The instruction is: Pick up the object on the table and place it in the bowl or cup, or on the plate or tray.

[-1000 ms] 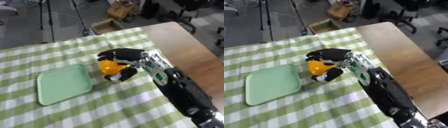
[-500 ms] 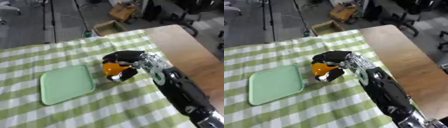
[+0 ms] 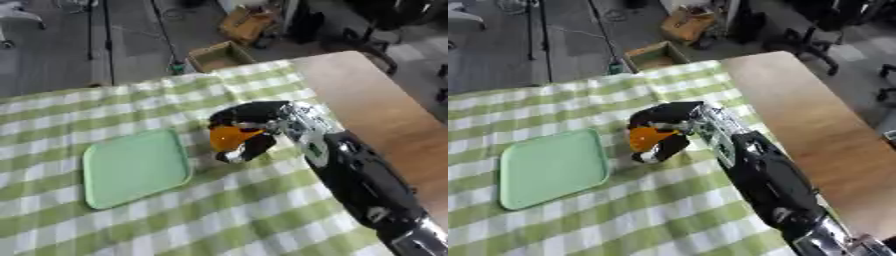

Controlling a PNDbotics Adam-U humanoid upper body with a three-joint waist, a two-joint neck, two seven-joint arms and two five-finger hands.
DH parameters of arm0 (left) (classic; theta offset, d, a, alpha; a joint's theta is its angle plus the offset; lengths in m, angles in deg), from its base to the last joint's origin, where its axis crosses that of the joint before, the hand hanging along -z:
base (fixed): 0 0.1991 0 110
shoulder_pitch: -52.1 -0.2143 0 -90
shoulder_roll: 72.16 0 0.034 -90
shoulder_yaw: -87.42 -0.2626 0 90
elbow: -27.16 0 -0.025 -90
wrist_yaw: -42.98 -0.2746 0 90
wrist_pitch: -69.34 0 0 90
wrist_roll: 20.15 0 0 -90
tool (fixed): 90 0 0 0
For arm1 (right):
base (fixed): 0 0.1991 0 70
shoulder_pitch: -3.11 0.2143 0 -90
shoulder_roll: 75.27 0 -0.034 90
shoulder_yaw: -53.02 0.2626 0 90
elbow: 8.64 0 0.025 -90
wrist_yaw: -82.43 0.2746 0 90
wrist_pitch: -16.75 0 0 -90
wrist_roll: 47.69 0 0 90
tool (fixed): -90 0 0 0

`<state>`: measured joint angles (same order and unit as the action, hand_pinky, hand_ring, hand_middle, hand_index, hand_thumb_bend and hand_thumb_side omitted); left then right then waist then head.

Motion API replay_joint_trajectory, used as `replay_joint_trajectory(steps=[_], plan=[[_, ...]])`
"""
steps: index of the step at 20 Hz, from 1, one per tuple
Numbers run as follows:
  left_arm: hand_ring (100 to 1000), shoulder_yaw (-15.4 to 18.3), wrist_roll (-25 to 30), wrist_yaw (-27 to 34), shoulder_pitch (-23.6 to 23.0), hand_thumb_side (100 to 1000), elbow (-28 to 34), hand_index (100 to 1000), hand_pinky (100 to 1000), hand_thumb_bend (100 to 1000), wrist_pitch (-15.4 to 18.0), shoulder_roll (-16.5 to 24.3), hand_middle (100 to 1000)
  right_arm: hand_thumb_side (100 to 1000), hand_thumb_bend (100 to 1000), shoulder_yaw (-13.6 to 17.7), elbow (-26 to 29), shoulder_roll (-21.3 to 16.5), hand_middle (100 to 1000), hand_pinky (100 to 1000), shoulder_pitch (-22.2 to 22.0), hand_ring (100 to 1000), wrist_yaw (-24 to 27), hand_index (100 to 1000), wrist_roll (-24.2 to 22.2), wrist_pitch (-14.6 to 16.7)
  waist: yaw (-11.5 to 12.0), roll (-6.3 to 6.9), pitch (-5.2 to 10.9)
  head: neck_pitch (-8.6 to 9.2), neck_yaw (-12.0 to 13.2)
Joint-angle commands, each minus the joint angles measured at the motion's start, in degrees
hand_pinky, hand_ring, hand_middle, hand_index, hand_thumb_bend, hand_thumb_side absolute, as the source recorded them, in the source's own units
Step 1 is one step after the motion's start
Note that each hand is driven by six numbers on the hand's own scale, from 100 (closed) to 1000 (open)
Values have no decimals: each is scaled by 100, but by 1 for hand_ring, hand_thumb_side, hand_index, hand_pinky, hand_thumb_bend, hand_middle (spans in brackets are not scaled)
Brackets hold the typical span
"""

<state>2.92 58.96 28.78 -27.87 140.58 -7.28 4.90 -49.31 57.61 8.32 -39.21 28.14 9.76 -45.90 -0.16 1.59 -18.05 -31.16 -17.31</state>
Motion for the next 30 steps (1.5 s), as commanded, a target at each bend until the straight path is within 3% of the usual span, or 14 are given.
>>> replay_joint_trajectory(steps=[1,4,5,6,11,12,13,16,22,30], plan=[[774,28,6,-15,38,902,117,864,540,222,8,121,776,819,449,53,36,-81,1000,891,31,1000,57,1000,-188,5,6,-62,106,58,-21],[774,28,6,-12,31,901,117,865,540,221,11,126,776,684,347,76,130,-130,1000,792,-48,951,109,1000,-190,-1,-2,-42,124,66,-35],[774,28,6,-9,29,901,117,865,540,221,12,127,776,684,347,82,156,-140,1000,792,-68,951,128,1000,-166,-9,-6,-36,128,68,-42],[774,28,6,-7,27,901,117,865,540,221,12,127,776,606,306,92,179,-147,1000,721,-81,888,145,1000,-130,-22,-11,-30,132,72,-51],[774,28,12,3,19,901,117,865,540,220,16,128,776,478,242,127,240,-171,1000,624,-149,792,202,1000,229,-139,-33,-4,146,81,-88],[774,29,13,5,17,901,117,865,540,220,16,128,777,276,184,133,245,-174,993,505,-155,652,194,1000,305,-161,-36,1,148,82,-93],[774,28,14,7,14,901,117,865,540,220,17,128,777,276,184,152,263,-179,993,505,-163,652,174,1000,420,-200,-40,7,150,84,-101],[774,26,21,14,11,901,117,865,539,219,18,127,777,107,154,171,295,-187,953,359,-174,483,88,995,756,-296,-55,21,156,85,-121],[774,26,34,25,3,901,117,866,537,220,19,128,777,100,139,185,376,-215,942,330,-133,441,74,990,1164,-326,-80,32,166,81,-144],[773,26,46,33,-2,901,117,865,536,221,10,140,776,100,102,238,795,-252,936,329,24,420,534,995,1324,-364,-93,4,184,66,-152]])
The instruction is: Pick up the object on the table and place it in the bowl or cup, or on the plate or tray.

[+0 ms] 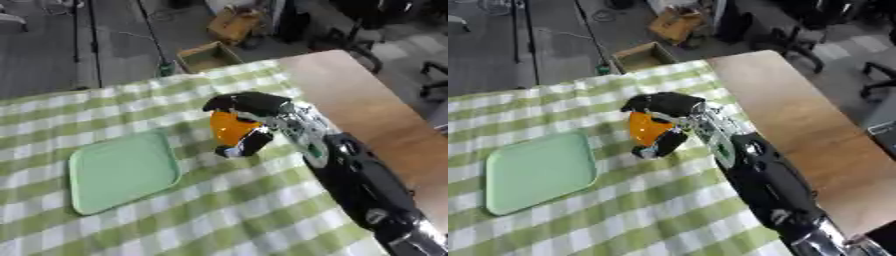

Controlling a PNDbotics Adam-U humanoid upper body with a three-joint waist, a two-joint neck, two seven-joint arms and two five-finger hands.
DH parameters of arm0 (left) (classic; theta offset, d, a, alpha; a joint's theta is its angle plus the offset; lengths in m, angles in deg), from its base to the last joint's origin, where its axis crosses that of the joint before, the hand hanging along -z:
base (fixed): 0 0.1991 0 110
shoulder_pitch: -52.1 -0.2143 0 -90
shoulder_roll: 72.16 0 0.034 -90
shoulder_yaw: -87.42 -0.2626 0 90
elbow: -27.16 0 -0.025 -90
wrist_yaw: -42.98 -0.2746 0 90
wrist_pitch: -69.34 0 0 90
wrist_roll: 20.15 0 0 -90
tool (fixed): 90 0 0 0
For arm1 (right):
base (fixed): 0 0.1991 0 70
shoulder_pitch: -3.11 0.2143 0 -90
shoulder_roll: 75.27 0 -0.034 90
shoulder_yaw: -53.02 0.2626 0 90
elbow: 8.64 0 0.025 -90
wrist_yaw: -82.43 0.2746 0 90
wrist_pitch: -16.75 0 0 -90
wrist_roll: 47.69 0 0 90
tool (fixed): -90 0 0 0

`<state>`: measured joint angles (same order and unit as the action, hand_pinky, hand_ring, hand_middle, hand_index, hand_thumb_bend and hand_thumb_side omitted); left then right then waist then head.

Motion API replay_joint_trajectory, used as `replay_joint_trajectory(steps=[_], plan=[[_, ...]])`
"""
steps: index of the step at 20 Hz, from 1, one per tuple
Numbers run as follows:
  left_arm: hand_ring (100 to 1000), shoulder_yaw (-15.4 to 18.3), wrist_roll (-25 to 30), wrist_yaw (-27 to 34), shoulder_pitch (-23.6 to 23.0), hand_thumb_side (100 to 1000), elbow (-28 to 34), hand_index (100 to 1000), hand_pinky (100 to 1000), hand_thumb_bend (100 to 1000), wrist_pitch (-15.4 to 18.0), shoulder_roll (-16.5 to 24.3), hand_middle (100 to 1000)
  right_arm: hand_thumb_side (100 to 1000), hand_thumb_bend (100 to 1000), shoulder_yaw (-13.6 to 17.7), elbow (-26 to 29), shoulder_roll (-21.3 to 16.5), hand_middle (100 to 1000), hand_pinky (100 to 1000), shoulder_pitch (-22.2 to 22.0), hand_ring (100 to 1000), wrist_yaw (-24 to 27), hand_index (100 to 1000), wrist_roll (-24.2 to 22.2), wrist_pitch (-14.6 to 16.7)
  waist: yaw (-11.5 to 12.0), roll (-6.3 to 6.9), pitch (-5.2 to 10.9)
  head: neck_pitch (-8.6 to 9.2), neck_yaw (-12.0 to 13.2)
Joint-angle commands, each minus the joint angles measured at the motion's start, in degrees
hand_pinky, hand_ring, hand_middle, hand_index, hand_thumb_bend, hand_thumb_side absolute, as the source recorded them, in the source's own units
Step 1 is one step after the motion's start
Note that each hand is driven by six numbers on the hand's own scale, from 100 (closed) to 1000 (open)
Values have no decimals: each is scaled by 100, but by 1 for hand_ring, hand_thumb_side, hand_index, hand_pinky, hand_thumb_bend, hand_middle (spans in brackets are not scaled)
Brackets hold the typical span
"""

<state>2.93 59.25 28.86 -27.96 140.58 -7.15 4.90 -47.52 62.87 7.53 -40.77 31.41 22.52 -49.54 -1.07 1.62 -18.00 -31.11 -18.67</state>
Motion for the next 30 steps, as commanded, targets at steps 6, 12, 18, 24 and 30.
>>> replay_joint_trajectory(steps=[6,12,18,24,30], plan=[[773,-27,72,62,26,900,117,866,536,222,-9,155,776,100,142,-262,371,162,940,341,683,437,411,991,-167,162,172,-63,212,39,-87],[774,-81,132,128,92,897,117,866,539,222,14,183,776,100,144,-430,44,660,942,337,1064,433,120,990,-217,341,506,-128,218,70,-200],[774,-150,201,208,202,892,117,866,542,221,60,194,776,100,109,-566,-370,1101,945,346,1221,445,-185,993,-308,556,956,-176,186,120,-350],[774,-209,267,282,307,889,117,866,544,220,101,183,776,103,100,-631,-902,1414,966,394,1163,506,-707,1000,-486,795,1208,-169,150,152,-463],[774,-202,272,294,305,890,117,866,543,220,100,182,776,399,124,-655,-1409,1496,1000,618,1098,736,-1202,1000,-744,1280,1192,-168,152,149,-471]])
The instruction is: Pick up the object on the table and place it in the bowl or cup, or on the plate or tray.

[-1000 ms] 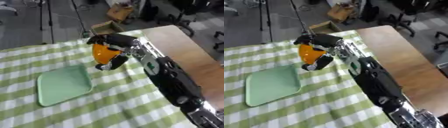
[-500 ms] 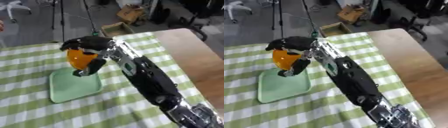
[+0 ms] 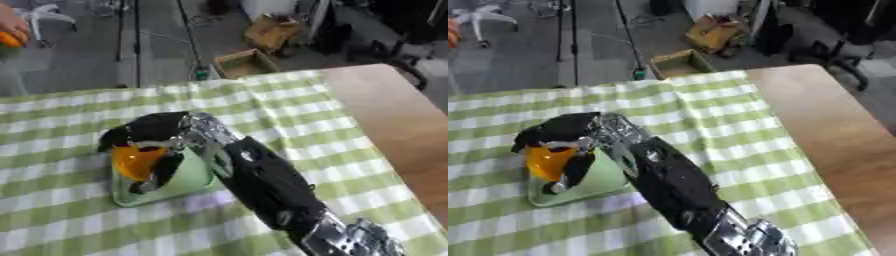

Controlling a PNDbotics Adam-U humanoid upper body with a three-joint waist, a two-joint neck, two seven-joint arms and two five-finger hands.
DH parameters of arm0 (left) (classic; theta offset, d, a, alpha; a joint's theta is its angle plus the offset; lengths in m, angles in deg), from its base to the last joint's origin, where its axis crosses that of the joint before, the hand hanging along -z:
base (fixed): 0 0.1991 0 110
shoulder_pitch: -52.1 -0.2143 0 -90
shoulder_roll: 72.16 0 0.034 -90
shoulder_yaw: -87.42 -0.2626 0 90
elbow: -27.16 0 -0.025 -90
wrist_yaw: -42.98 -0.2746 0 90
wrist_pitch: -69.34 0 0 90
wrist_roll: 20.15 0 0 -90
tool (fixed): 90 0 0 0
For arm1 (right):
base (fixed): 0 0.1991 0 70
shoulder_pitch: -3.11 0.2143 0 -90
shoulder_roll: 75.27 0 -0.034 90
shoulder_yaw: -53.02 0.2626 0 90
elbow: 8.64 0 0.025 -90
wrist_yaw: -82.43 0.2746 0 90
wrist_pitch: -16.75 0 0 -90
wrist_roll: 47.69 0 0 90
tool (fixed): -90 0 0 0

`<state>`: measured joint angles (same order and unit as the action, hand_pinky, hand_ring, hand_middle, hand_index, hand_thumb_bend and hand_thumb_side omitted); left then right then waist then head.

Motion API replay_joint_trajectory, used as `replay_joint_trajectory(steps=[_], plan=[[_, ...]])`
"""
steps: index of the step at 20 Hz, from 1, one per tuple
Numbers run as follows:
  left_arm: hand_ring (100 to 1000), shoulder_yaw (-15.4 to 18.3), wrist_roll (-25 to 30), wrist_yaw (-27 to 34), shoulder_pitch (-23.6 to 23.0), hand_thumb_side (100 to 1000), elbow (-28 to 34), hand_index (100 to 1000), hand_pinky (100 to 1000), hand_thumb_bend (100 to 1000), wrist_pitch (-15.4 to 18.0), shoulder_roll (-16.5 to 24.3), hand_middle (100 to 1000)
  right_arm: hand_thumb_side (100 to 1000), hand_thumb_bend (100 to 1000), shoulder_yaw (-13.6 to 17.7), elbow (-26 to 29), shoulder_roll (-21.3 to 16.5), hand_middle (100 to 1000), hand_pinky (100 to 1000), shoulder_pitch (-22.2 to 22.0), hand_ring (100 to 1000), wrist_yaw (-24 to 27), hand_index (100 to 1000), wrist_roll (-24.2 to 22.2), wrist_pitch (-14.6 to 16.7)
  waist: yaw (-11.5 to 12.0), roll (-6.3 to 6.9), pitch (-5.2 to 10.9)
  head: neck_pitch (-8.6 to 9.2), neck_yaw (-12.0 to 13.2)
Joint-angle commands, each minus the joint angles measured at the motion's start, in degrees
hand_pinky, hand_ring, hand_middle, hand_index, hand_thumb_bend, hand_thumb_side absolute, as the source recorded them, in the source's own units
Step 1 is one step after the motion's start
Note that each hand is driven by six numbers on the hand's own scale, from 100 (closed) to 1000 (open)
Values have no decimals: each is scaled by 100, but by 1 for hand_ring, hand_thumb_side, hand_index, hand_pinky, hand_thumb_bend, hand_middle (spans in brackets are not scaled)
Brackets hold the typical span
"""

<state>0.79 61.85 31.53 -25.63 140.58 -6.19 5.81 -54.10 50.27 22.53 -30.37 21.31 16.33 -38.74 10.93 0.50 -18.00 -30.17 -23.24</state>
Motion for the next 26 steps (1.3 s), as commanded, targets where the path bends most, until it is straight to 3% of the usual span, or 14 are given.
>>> replay_joint_trajectory(steps=[1,2,3,4,10,11,17,18,22,23,24,26], plan=[[775,12,12,26,73,890,117,866,543,220,2,91,776,579,172,28,-200,-4,1000,754,54,834,-218,1000,-171,263,-17,-57,153,55,-14],[775,12,12,24,72,890,117,866,543,220,0,92,776,579,172,47,-233,-5,1000,754,52,834,-220,1000,-200,318,-24,-58,155,55,-12],[775,13,11,22,71,890,117,866,543,220,-1,93,776,764,246,62,-250,-11,1000,927,52,948,-216,1000,-219,365,-31,-58,158,55,-9],[775,20,6,19,64,891,117,866,543,220,-4,97,776,849,295,90,-229,-36,1000,1000,54,996,-177,1000,-216,410,-53,-60,169,58,-5],[775,36,-14,2,46,890,117,866,544,222,-19,112,776,913,223,164,-14,-194,1000,1000,41,1000,521,1000,-503,324,-138,-65,211,64,13],[775,37,-15,1,44,890,117,866,544,223,-21,113,775,907,168,163,26,-209,1000,1000,41,979,666,1000,-599,279,-145,-66,215,64,15],[776,48,-29,-12,21,890,117,866,545,224,-34,128,775,839,100,235,596,-378,993,1000,37,918,2041,1000,-1011,-73,-248,-77,273,77,39],[775,52,-33,-12,15,890,117,865,544,224,-36,127,775,777,100,273,773,-408,979,994,47,891,2269,1000,-970,-123,-266,-69,283,79,47],[775,66,-52,-18,-17,893,117,865,543,223,-52,126,775,706,100,432,1693,-652,970,988,31,868,3061,1000,-720,-435,-335,-50,307,71,88],[775,67,-55,-19,-21,896,117,865,543,223,-55,125,775,630,100,454,1859,-696,967,980,15,849,3177,1000,-708,-535,-346,-48,310,70,95],[775,86,-72,-24,-43,897,117,864,544,223,-63,118,775,586,100,659,2173,-831,957,968,-51,832,3387,1000,-470,-668,-431,-28,315,74,166],[775,106,-103,-41,-65,897,117,864,544,223,-71,114,775,582,100,846,2764,-1077,954,965,-228,829,3737,1000,-47,-996,-505,-13,316,79,226]])
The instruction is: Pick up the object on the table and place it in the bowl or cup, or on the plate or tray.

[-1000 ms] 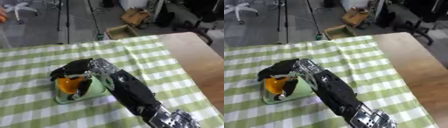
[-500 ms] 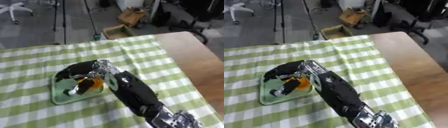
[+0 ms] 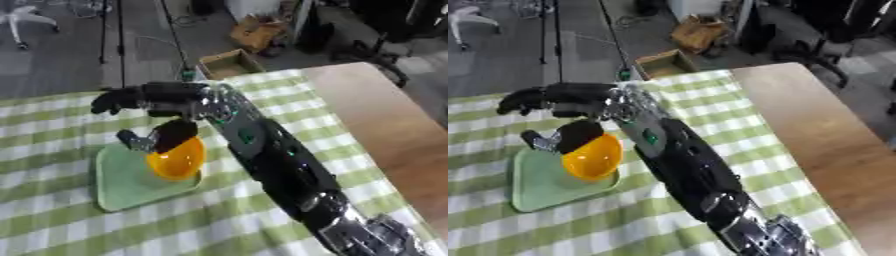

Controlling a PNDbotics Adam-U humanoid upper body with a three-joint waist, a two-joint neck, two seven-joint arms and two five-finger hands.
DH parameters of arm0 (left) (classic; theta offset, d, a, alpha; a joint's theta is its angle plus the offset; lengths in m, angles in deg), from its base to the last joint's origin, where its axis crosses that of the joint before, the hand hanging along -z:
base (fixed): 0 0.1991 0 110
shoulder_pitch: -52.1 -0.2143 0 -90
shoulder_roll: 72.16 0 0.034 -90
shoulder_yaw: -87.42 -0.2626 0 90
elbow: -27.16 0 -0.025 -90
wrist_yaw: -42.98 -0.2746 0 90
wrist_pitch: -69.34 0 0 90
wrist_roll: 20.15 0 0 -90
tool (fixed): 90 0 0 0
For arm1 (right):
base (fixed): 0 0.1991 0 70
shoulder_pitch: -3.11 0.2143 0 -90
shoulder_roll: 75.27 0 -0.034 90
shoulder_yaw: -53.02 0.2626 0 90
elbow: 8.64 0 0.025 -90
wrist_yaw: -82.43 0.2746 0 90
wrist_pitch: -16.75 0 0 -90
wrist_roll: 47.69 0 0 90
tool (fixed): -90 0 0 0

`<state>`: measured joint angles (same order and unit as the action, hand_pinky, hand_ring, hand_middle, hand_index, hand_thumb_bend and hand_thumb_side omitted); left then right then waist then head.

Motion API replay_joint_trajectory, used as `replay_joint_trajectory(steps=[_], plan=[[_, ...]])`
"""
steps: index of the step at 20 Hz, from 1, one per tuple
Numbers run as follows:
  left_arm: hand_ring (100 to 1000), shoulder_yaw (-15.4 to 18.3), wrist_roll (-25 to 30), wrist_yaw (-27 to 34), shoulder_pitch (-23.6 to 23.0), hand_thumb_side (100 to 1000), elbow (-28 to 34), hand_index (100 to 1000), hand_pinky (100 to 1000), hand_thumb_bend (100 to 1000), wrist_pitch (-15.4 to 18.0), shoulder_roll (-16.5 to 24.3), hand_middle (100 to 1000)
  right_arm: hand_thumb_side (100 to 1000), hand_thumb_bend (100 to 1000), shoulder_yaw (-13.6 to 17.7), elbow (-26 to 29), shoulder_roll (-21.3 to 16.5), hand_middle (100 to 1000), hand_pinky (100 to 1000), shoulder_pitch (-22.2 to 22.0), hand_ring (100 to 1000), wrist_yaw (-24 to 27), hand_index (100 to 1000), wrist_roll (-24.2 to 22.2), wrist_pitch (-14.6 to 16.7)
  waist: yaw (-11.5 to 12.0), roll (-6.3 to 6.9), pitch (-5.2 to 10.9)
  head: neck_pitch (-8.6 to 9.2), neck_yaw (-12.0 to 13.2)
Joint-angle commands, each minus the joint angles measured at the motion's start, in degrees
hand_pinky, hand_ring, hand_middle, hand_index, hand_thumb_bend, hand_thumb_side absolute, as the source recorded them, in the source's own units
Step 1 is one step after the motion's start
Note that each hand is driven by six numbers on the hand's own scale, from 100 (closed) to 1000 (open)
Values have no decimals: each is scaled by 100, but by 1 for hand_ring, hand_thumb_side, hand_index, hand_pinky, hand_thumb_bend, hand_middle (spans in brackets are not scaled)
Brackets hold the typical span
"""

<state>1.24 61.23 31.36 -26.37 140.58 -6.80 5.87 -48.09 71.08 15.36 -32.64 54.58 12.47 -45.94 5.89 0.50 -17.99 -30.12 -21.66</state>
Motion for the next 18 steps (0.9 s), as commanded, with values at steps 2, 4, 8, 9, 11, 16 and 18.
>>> replay_joint_trajectory(steps=[2,4,8,9,11,16,18], plan=[[774,94,-81,-44,-13,901,117,864,543,222,-20,102,775,524,100,495,1181,-565,890,895,-312,756,800,1000,788,-578,-132,13,295,83,190],[775,127,-135,-74,-32,902,117,863,542,222,-34,98,776,502,100,730,1822,-868,881,881,-797,746,1370,1000,1566,-894,-246,33,272,87,292],[790,223,-271,-150,-52,908,117,865,541,224,-74,84,797,536,100,1235,2771,-1183,837,741,-1995,661,2279,1000,2681,-1251,-527,77,195,97,504],[790,238,-307,-169,-54,908,117,865,541,224,-84,81,797,536,100,1329,2955,-1236,837,741,-2247,661,2481,1000,2855,-1286,-573,85,185,91,538],[795,255,-362,-199,-58,907,117,869,541,223,-93,80,807,560,100,1499,3264,-1298,839,728,-2775,654,2695,1000,2999,-1270,-661,108,164,81,634],[801,276,-449,-237,-73,905,117,877,541,223,-91,71,820,585,100,1746,3480,-1228,839,718,-3241,647,2803,1000,3113,-1228,-715,129,152,73,710],[797,293,-494,-243,-84,904,117,871,541,223,-99,73,812,577,100,1849,3485,-1141,833,717,-3326,645,2750,1000,3173,-1200,-724,141,170,81,726]])
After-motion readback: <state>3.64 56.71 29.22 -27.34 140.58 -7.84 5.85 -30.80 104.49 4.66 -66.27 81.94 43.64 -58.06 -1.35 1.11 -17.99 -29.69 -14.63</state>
